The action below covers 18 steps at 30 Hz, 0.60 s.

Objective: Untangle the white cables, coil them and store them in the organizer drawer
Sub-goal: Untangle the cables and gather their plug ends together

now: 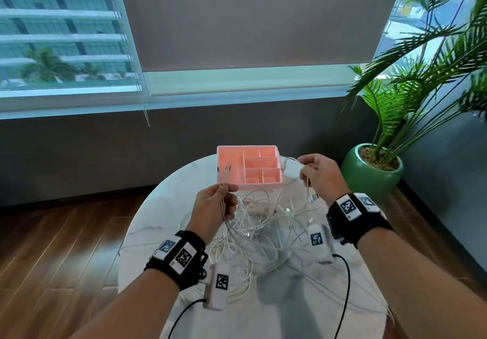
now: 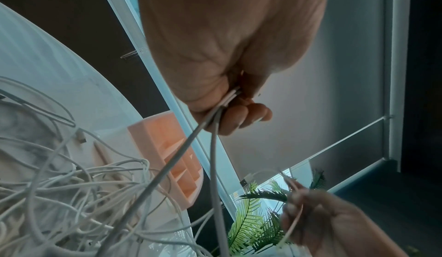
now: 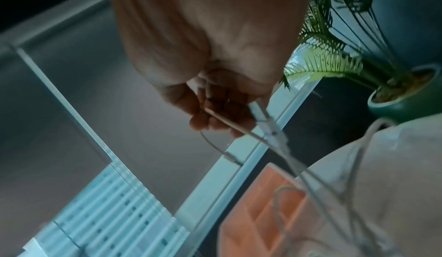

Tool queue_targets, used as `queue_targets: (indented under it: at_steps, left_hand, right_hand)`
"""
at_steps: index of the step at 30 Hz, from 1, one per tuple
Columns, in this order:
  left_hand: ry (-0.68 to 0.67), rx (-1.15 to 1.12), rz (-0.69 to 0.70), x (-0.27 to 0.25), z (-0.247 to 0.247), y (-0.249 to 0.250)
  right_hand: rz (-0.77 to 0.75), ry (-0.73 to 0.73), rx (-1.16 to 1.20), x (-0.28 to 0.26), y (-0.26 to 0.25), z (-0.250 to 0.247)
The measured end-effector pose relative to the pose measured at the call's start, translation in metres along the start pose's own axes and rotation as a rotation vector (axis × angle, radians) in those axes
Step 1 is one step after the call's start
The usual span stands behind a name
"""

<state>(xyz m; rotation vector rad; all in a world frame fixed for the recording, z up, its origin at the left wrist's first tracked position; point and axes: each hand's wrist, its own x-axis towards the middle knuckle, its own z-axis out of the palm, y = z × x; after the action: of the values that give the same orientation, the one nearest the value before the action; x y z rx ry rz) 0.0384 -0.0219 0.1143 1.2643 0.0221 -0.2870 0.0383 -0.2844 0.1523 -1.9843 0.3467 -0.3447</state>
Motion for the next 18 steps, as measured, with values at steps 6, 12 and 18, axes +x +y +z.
queue_targets:
  at_steps: [6, 12, 18]
  left_hand:
    - [-0.069, -0.104, -0.041, -0.010, 0.014, 0.006]
    - [-0.031, -0.070, 0.043, -0.013, 0.019, 0.013]
    - [0.123, -0.147, 0.030, -0.011, 0.002, 0.018]
  right_hand:
    - [-0.071, -0.208, 0.378, -0.044, -0.044, 0.037]
    - [-0.099, -0.417, 0.315, -0.079, -0.034, 0.079]
    - [-0.044, -0.497, 0.201, -0.090, 0.007, 0.081]
